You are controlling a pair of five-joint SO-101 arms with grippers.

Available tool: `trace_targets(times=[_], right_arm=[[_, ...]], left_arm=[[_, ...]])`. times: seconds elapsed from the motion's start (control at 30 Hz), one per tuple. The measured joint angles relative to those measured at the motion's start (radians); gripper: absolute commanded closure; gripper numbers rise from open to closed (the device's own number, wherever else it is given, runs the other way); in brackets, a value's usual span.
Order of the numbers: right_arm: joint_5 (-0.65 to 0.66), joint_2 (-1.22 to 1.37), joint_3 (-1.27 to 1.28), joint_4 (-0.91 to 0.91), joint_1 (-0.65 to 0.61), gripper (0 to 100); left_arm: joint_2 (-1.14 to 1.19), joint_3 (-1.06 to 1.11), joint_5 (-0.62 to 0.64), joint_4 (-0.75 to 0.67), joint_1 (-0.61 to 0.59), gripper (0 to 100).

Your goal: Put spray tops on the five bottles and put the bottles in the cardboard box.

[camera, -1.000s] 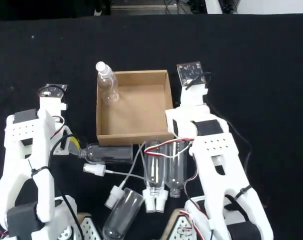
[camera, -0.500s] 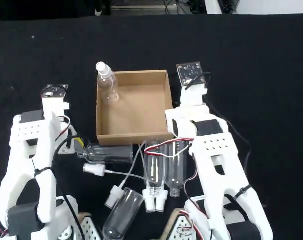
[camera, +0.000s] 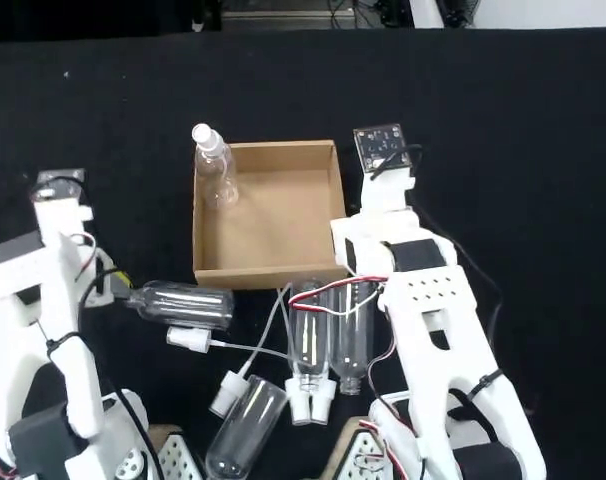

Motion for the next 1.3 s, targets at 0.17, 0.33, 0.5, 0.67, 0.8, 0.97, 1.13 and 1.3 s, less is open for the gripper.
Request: trace_targets(times=[0.17, 0.33, 0.5, 0.67, 0.8, 0.97, 1.13, 1.3], right_arm=[[0.000, 0.000, 0.000, 0.000, 0.000, 87.7], [0.000, 0.000, 0.000, 0.000, 0.000, 87.7], [0.000, 0.000, 0.000, 0.000, 0.000, 87.7], [0.000, 0.000, 0.000, 0.000, 0.000, 87.7], [0.000, 0.000, 0.000, 0.000, 0.000, 87.7], [0.000, 0.000, 0.000, 0.000, 0.000, 87.7], [0.000, 0.000, 0.000, 0.000, 0.000, 87.7], [0.000, 0.000, 0.000, 0.000, 0.000, 87.7]], left_arm=[[0.000, -0.147, 0.000, 0.115, -0.008, 76], [0.000, -0.258, 0.051, 0.259, 0.018, 76], [0.000, -0.261, 0.080, 0.353, 0.160, 76], [0.000, -0.164, 0.080, 0.321, 0.296, 76], [0.000, -0.138, 0.044, 0.305, 0.324, 76], [0.000, -0.140, 0.006, 0.302, 0.242, 76], [0.000, -0.115, 0.003, 0.249, 0.181, 76], [-0.025, -0.040, -0.002, 0.084, 0.107, 76]])
